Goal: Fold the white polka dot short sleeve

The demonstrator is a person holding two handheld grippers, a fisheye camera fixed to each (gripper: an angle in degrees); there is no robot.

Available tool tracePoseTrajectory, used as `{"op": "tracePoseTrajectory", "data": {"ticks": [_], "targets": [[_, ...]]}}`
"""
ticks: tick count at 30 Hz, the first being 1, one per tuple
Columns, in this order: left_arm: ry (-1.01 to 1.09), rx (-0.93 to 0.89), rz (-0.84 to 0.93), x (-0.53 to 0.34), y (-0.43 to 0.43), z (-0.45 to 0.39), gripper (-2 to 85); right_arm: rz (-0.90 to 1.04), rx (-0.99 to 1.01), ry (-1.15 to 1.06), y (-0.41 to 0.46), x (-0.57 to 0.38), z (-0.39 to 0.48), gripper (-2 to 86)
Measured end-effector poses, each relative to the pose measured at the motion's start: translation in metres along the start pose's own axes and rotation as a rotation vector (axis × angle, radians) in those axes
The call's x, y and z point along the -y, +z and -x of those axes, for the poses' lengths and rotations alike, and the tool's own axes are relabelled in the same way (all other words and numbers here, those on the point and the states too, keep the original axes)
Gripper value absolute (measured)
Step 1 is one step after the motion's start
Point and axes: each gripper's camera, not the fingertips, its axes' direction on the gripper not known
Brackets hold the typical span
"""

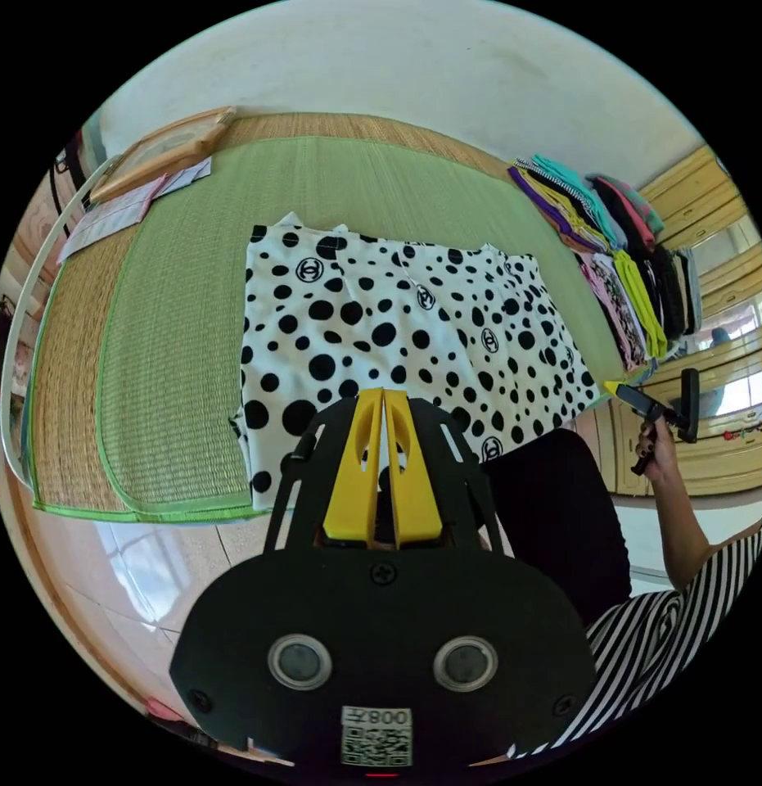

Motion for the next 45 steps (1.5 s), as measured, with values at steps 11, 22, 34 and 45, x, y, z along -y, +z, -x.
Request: {"op": "tracePoseTrajectory", "data": {"ticks": [11,22,34,45], "targets": [[-0.283,0.060,0.044,-0.037,-0.014,0.008,0.0,0.081,0.033,0.004,0.031,-0.003,-0.025,5.4],[-0.326,0.072,0.034,-0.034,-0.037,-0.024,0.1,0.069,0.089,0.025,0.035,-0.009,-0.046,6.9],[0.137,-0.268,0.043,0.016,-0.029,-0.198,0.9,0.083,0.126,0.083,0.055,-0.012,-0.075,6.6],[0.647,-0.293,0.153,0.056,0.004,-0.396,7.8,0.024,0.302,0.106,0.055,-0.004,-0.104,2.2]]}}
